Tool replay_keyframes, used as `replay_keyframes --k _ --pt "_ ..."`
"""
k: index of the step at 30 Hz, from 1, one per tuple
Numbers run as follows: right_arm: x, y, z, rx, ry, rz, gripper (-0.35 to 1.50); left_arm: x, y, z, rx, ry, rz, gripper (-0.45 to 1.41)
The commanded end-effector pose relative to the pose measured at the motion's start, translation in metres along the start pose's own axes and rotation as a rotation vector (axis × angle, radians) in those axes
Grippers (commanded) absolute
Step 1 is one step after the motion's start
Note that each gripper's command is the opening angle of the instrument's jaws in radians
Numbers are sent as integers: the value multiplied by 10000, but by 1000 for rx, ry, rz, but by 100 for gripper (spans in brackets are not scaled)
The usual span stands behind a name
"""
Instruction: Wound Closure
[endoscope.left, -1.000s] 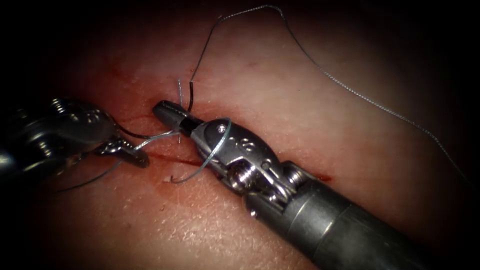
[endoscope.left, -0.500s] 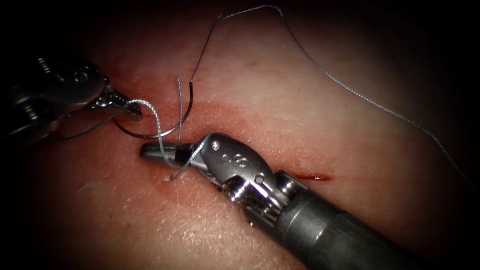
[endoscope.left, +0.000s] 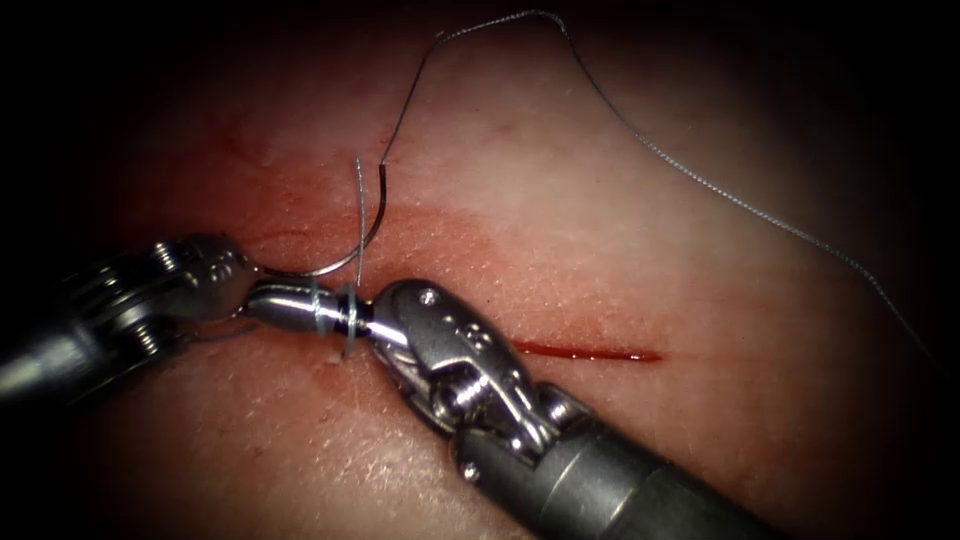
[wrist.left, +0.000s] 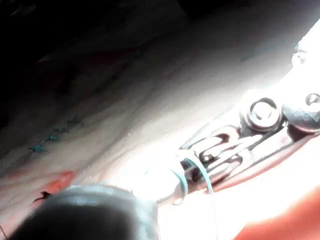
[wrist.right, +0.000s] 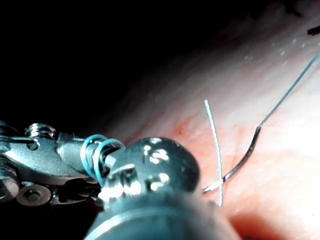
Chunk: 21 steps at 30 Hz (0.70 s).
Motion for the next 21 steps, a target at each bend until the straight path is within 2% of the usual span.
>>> replay_keyframes --k 1,4,5,7,11,14,15,21 --pt "9 3 9 -64 43 -14 -35 -10 2 -7 4 -4 -1 -45" --pt "10 6 8 -163 70 -37 -35 -10 2 -7 6 -3 -9 -45" --pt "13 5 8 -240 57 -80 -35 -10 1 -7 7 -3 -13 -45" --pt "15 2 10 -320 28 -128 -35 -10 1 -7 8 -3 -18 -45" --pt "15 0 10 -360 29 -173 -35 -9 0 -7 8 -2 -17 -45" --pt "14 -1 12 -401 -11 -260 -35 -9 -1 -7 9 -2 -17 -45" --pt "12 -3 15 -457 -43 -291 -35 -9 -2 -8 10 -2 -17 -45" --pt "6 -6 28 -602 -115 -409 -35 -14 -3 -15 18 1 -19 -45"
